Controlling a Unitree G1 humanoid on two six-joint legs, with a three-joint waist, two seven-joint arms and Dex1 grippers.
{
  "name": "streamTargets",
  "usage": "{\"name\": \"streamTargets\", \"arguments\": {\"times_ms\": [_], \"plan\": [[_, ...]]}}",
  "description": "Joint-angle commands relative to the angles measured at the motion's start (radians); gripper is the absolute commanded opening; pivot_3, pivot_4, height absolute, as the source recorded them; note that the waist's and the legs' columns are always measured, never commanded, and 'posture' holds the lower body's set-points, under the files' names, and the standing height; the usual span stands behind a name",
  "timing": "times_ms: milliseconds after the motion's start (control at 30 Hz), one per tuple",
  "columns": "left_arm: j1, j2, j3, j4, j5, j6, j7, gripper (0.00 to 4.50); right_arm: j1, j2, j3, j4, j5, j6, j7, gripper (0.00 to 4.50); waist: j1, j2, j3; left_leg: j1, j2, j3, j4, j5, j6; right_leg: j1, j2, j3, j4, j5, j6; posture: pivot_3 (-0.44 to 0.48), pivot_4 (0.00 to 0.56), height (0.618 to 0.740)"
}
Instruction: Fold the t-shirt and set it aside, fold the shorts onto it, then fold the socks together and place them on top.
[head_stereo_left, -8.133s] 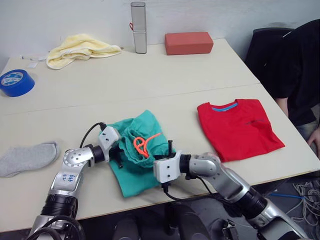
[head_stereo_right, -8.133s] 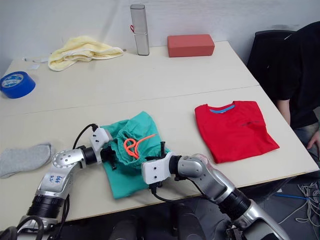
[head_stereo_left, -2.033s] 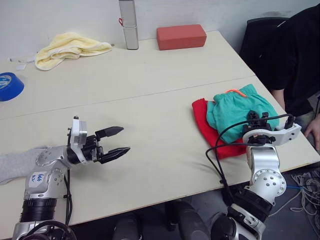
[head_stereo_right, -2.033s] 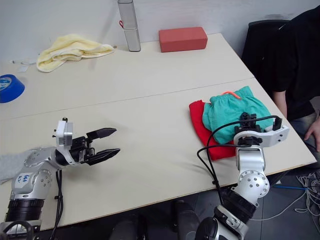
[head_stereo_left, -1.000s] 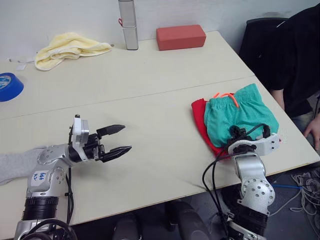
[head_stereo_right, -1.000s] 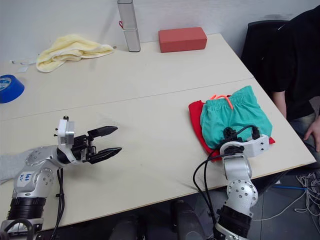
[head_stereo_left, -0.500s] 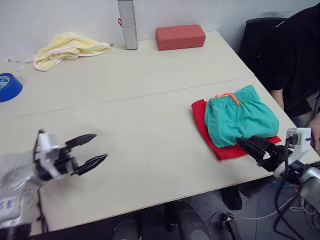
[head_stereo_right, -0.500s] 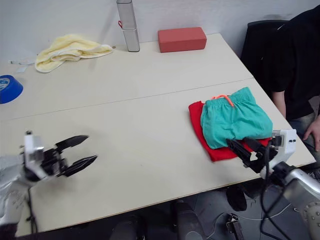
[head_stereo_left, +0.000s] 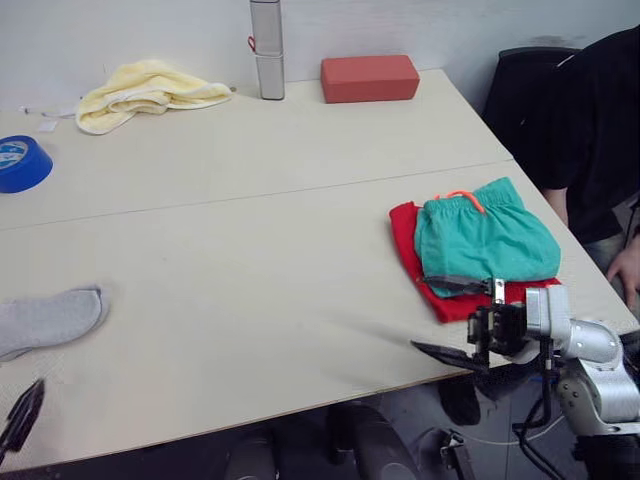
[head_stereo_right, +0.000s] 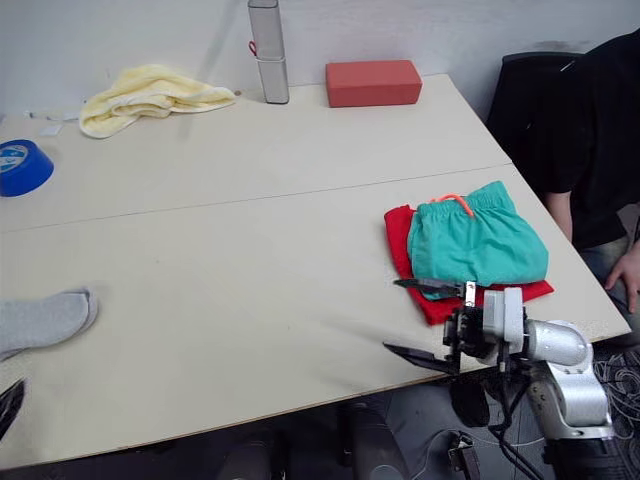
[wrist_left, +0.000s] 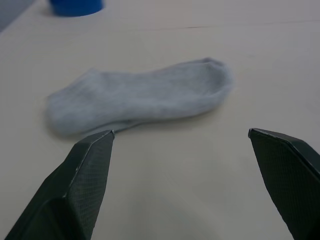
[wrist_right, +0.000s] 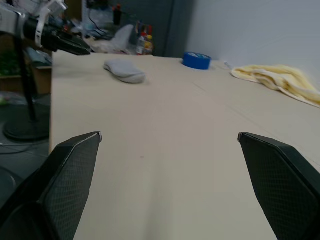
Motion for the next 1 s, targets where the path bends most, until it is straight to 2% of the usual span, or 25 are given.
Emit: {"name": "streamTargets", "arguments": {"times_ms": [33, 233, 367, 433, 500, 567, 667, 767, 900, 1000], "plan": [[0.044, -0.025, 0.074, -0.009, -0.070, 0.027, 0.090, 4.50, 0.014, 0.019, 0.015, -0.060, 0.009, -0.029, 0.027, 4.46, 0.009, -0.001, -0.001, 0.000, 0.000, -0.001, 0.000, 0.000, 0.000, 0.000, 0.000, -0.001, 0.000, 0.000, -0.001, 0.000, 0.150, 0.740], [0.010, 0.014, 0.077, -0.089, -0.232, 0.180, 0.247, 4.50, -0.007, 0.034, 0.024, -0.089, 0.022, -0.016, 0.024, 4.46, 0.022, -0.003, -0.002, 0.000, 0.000, -0.002, 0.001, -0.002, -0.002, 0.001, 0.000, -0.002, 0.000, -0.001, -0.002, 0.000, 0.150, 0.740], [-0.011, 0.060, 0.032, -0.177, -0.470, 0.385, 0.385, 4.50, -0.045, 0.038, 0.039, -0.087, 0.009, -0.037, 0.045, 4.46, 0.023, -0.003, -0.002, 0.001, 0.001, -0.002, 0.003, -0.003, -0.004, 0.003, 0.000, -0.002, 0.000, 0.000, -0.002, 0.000, 0.150, 0.740], [-0.031, 0.088, 0.016, -0.176, -0.673, 0.501, 0.611, 4.50, -0.065, 0.038, 0.047, -0.085, 0.002, -0.045, 0.053, 4.46, 0.023, -0.003, -0.002, 0.003, 0.001, -0.002, 0.002, -0.003, -0.004, 0.006, 0.000, -0.002, 0.000, 0.000, -0.002, 0.000, 0.150, 0.740], [-0.082, 0.119, -0.017, -0.166, -0.939, 0.532, 0.815, 4.50, -0.088, 0.041, 0.051, -0.086, 0.001, -0.040, 0.046, 4.46, 0.025, -0.002, -0.001, 0.008, 0.001, -0.002, 0.001, -0.001, -0.001, 0.010, 0.000, -0.001, 0.000, 0.000, -0.001, 0.000, 0.150, 0.740], [-0.123, 0.162, -0.048, -0.144, -1.061, 0.545, 0.949, 4.50, -0.102, 0.044, 0.056, -0.089, 0.000, -0.033, 0.041, 4.46, 0.028, -0.002, -0.002, 0.015, 0.002, -0.002, 0.000, -0.002, -0.001, 0.015, 0.000, -0.001, 0.001, 0.000, -0.003, 0.000, 0.150, 0.740], [-0.190, 0.214, -0.085, -0.088, -1.187, 0.534, 1.105, 4.50, -0.114, 0.046, 0.061, -0.092, -0.005, -0.029, 0.037, 4.46, 0.027, -0.002, -0.001, 0.016, 0.002, -0.002, 0.000, -0.002, -0.002, 0.016, 0.000, -0.002, 0.003, -0.002, -0.005, 0.000, 0.150, 0.740], [-0.262, 0.268, -0.128, -0.006, -1.257, 0.569, 1.192, 4.50, -0.124, 0.050, 0.063, -0.095, -0.009, -0.024, 0.023, 4.46, 0.029, -0.001, -0.001, 0.017, 0.002, -0.002, 0.000, -0.001, -0.004, 0.016, 0.000, -0.002, 0.005, -0.003, -0.006, 0.000, 0.150, 0.740], [-0.393, 0.320, -0.194, 0.125, -1.259, 0.608, 1.292, 4.50, -0.143, 0.050, 0.062, -0.102, -0.010, -0.017, 0.002, 4.46, 0.031, 0.000, -0.002, 0.017, 0.002, -0.002, 0.001, 0.000, -0.005, 0.016, 0.000, -0.002, 0.007, -0.003, -0.006, 0.000, 0.150, 0.740], [-0.486, 0.346, -0.233, 0.220, -1.240, 0.596, 1.341, 4.50, -0.155, 0.051, 0.062, -0.107, -0.010, -0.014, -0.013, 4.46, 0.035, 0.005, -0.003, 0.017, 0.001, -0.002, 0.001, 0.003, -0.005, 0.016, 0.000, -0.002, 0.007, -0.002, -0.007, 0.000, 0.150, 0.740]]}}
